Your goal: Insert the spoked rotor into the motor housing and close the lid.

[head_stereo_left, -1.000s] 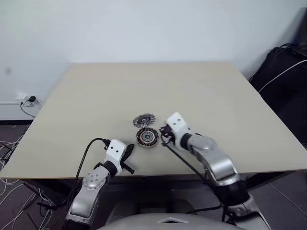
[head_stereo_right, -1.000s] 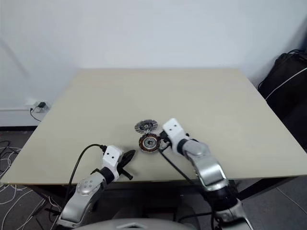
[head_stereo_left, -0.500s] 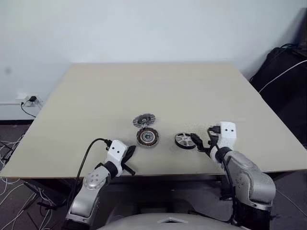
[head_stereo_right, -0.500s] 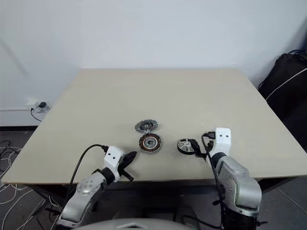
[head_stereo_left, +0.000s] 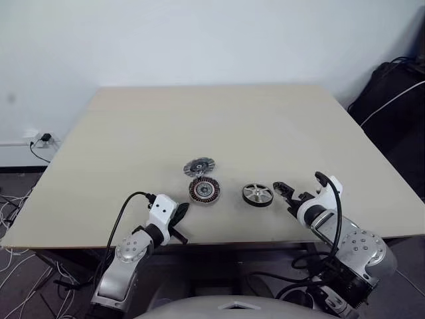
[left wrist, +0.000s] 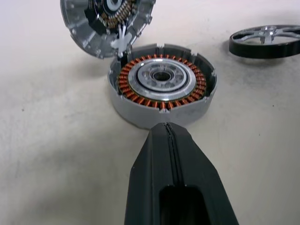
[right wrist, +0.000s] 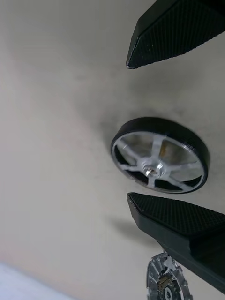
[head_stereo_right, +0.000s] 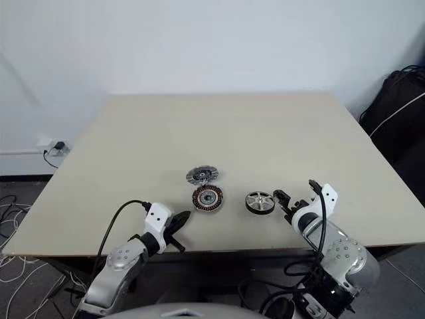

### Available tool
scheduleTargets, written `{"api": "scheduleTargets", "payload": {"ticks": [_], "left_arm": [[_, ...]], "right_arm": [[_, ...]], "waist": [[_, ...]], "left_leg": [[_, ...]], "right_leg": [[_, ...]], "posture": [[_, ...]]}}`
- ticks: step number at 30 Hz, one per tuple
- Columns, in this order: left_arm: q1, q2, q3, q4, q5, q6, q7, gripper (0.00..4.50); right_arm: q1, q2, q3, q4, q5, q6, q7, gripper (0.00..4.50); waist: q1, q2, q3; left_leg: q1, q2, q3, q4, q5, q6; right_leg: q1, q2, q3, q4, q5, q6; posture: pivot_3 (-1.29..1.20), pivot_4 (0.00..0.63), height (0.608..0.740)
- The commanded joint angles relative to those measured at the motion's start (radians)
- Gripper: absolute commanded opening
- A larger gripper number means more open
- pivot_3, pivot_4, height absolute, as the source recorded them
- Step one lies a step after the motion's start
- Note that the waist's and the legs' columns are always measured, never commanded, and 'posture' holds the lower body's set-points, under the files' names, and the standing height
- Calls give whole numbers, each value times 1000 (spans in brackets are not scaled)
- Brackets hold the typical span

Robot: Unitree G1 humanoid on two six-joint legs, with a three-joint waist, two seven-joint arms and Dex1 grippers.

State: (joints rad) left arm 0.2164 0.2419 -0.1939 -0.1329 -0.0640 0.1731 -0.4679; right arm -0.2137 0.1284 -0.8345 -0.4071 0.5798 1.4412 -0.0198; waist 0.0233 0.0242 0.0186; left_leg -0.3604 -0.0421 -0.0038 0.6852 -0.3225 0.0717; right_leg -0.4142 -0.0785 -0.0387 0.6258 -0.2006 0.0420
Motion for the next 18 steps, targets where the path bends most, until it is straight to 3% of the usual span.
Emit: {"api": "scheduleTargets", "payload": {"ticks": [1, 18], "left_arm": [[-2, -3, 10, -35, -14, -2, 8, 0], [-4, 5, 9, -45, -23, 9, 14, 0]], "right_arm": [[-76, 114, -54, 31, 65, 4, -34, 4486], [-11, 128, -28, 258, 415, -151, -150, 4486]], "waist": [[-4, 0, 0], [-11, 2, 1]], "left_leg": [[0, 0, 0, 0, 0, 0], [1, 0, 1, 0, 0, 1]], "right_leg": [[0, 0, 0, 0, 0, 0], [1, 2, 0, 0, -1, 0]], "posture": [[0, 0, 740], [0, 0, 740]]}}
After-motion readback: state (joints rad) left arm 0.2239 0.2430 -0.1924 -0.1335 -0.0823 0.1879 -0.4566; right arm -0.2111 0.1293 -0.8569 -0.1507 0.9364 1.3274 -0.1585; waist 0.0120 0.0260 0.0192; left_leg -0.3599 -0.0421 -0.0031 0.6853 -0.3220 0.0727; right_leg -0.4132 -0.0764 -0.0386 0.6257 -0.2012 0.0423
